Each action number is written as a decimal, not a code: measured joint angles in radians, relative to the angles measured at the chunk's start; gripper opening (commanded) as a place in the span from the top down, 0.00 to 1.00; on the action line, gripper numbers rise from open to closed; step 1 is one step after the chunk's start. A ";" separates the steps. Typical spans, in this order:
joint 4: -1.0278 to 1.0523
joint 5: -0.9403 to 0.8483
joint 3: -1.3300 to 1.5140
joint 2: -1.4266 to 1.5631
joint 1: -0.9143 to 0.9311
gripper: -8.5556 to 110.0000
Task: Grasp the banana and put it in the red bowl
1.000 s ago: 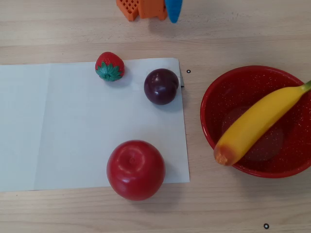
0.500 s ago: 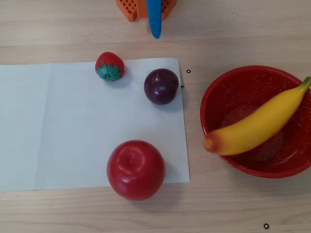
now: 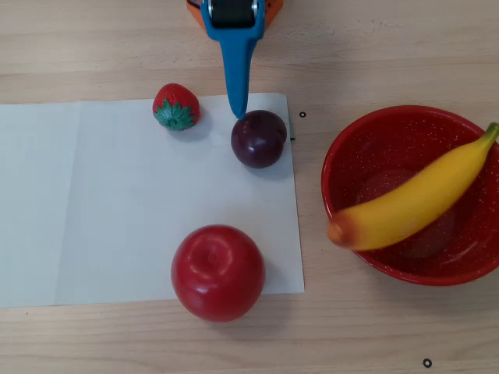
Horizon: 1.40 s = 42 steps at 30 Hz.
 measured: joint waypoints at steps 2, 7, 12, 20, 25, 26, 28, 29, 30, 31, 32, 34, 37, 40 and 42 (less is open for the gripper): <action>-0.028 -0.009 0.006 0.009 -0.026 0.93; -0.115 -0.009 0.080 0.018 -0.009 0.93; 0.034 -0.009 0.080 0.014 -0.009 0.92; 0.259 -0.032 0.080 0.014 -0.009 0.92; 0.318 -0.066 0.080 0.014 -0.009 0.92; 0.318 -0.066 0.080 0.014 -0.009 0.92; 0.318 -0.066 0.080 0.014 -0.009 0.92; 0.318 -0.066 0.080 0.015 -0.009 0.92; 0.318 -0.066 0.080 0.015 -0.009 0.92; 0.318 -0.066 0.080 0.015 -0.009 0.92; 0.318 -0.069 0.080 0.015 -0.009 0.92; 0.318 -0.078 0.080 0.015 -0.009 0.92; 0.318 -0.080 0.080 0.015 -0.009 0.92; 0.318 -0.080 0.080 0.015 -0.009 0.92; 0.318 -0.080 0.080 0.015 -0.009 0.92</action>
